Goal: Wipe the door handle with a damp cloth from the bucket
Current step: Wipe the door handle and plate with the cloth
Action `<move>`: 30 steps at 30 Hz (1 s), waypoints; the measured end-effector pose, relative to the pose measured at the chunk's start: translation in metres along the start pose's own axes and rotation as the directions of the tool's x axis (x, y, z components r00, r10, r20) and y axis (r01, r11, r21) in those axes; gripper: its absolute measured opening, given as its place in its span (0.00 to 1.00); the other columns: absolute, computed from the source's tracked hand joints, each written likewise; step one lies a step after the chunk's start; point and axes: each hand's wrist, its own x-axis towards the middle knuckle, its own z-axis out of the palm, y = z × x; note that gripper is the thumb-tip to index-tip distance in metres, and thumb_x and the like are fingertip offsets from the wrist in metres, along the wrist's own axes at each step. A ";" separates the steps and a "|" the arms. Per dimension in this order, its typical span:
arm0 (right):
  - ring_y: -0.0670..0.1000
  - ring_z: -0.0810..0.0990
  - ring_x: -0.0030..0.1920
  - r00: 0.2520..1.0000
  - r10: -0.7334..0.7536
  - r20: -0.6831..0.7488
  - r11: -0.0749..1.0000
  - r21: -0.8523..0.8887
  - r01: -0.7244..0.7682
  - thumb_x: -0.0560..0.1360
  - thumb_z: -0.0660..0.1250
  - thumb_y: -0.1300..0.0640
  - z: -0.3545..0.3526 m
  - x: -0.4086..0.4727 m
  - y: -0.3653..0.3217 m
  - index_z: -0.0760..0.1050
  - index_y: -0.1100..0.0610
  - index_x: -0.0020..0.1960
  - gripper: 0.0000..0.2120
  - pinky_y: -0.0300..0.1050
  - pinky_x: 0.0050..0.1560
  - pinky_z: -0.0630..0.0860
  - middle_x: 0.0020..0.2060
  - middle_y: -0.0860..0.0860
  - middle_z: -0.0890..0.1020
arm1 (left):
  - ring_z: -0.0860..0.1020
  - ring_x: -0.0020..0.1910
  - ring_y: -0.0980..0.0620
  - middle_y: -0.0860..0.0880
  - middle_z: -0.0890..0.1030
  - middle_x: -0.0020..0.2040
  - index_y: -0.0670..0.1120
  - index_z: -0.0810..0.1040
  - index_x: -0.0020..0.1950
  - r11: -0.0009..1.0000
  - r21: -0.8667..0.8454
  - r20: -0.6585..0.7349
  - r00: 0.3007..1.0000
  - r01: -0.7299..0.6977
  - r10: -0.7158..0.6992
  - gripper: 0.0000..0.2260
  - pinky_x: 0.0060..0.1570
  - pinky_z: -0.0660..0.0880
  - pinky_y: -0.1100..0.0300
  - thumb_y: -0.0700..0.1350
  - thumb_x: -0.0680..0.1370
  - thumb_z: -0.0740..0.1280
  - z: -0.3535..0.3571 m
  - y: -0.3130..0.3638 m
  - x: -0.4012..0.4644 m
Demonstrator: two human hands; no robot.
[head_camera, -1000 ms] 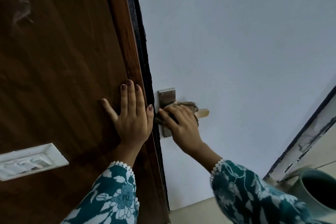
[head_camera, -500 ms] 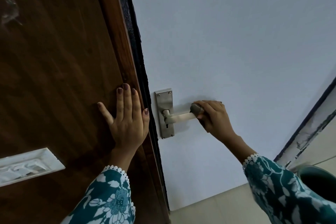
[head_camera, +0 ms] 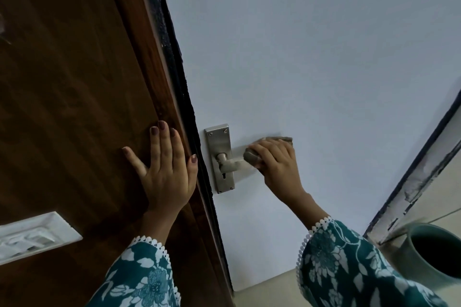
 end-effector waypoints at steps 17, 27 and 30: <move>0.44 0.75 0.43 0.647 0.761 -0.052 0.602 0.429 -0.673 0.70 0.73 0.63 -0.008 -0.027 -0.066 0.78 0.59 0.51 0.10 0.20 0.46 0.66 0.46 0.52 0.79 | 0.47 0.78 0.45 0.41 0.49 0.78 0.39 0.49 0.77 1.000 0.022 -0.009 1.000 0.007 -0.007 0.27 0.71 0.37 0.39 0.49 0.82 0.52 0.000 0.003 0.001; 0.37 0.73 0.40 0.577 0.812 -0.090 0.549 0.454 -0.702 0.71 0.72 0.62 -0.011 -0.019 -0.050 0.78 0.60 0.48 0.07 0.20 0.43 0.66 0.43 0.56 0.79 | 0.48 0.78 0.45 0.39 0.55 0.75 0.38 0.49 0.77 0.999 0.030 -0.026 1.000 0.012 -0.011 0.28 0.72 0.37 0.39 0.49 0.82 0.53 0.001 0.004 0.002; 0.32 0.73 0.41 0.628 0.775 -0.065 0.585 0.449 -0.675 0.70 0.73 0.63 0.007 -0.020 -0.082 0.79 0.60 0.47 0.07 0.20 0.43 0.66 0.43 0.54 0.77 | 0.48 0.78 0.45 0.39 0.55 0.75 0.37 0.50 0.77 0.999 0.036 -0.027 1.000 0.003 -0.002 0.28 0.72 0.38 0.39 0.49 0.82 0.53 0.002 0.004 0.002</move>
